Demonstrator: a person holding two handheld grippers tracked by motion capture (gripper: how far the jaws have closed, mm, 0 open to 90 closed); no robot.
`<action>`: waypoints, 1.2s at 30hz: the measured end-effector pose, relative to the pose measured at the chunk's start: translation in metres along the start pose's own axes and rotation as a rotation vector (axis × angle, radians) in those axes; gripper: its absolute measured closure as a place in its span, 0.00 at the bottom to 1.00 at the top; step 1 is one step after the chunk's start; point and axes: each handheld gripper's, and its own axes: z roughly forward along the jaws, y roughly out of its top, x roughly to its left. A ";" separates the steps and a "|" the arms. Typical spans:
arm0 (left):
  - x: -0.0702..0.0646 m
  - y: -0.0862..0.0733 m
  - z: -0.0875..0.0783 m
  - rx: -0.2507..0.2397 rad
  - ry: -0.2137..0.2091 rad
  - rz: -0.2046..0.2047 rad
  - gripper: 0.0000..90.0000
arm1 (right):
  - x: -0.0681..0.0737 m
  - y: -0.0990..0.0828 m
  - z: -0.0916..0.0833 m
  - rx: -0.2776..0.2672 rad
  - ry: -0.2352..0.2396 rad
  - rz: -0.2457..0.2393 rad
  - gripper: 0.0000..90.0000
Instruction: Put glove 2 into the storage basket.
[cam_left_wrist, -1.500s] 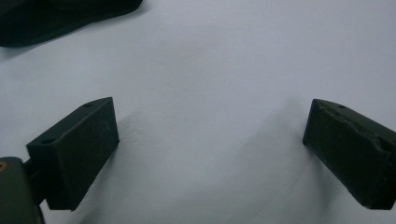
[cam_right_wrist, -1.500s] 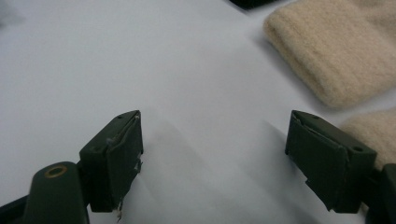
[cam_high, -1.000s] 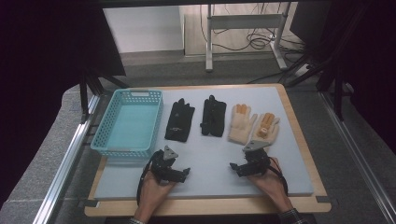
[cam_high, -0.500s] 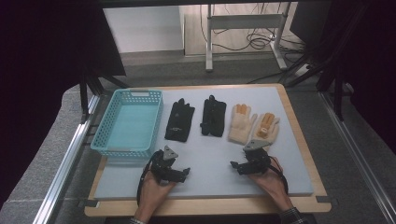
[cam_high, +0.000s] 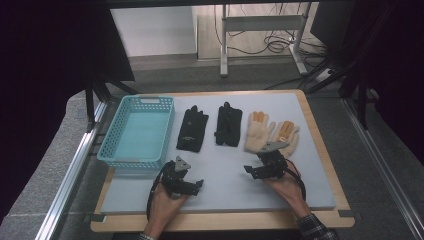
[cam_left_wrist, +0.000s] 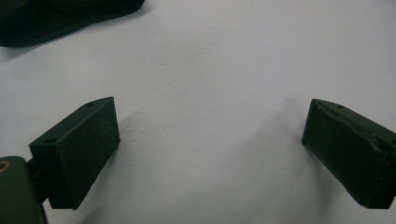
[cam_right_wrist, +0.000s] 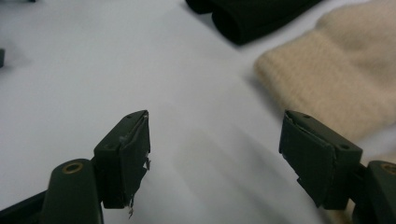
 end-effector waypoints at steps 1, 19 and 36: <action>0.000 0.000 0.000 0.000 0.000 0.000 0.05 | -0.003 0.005 0.002 -0.006 0.003 0.002 0.28; 0.000 0.000 0.000 0.003 0.000 0.004 0.05 | -0.033 0.061 0.040 -0.009 0.014 -0.011 0.50; 0.001 0.000 0.000 0.003 -0.001 0.006 0.05 | -0.059 0.103 0.094 0.014 -0.014 -0.015 0.49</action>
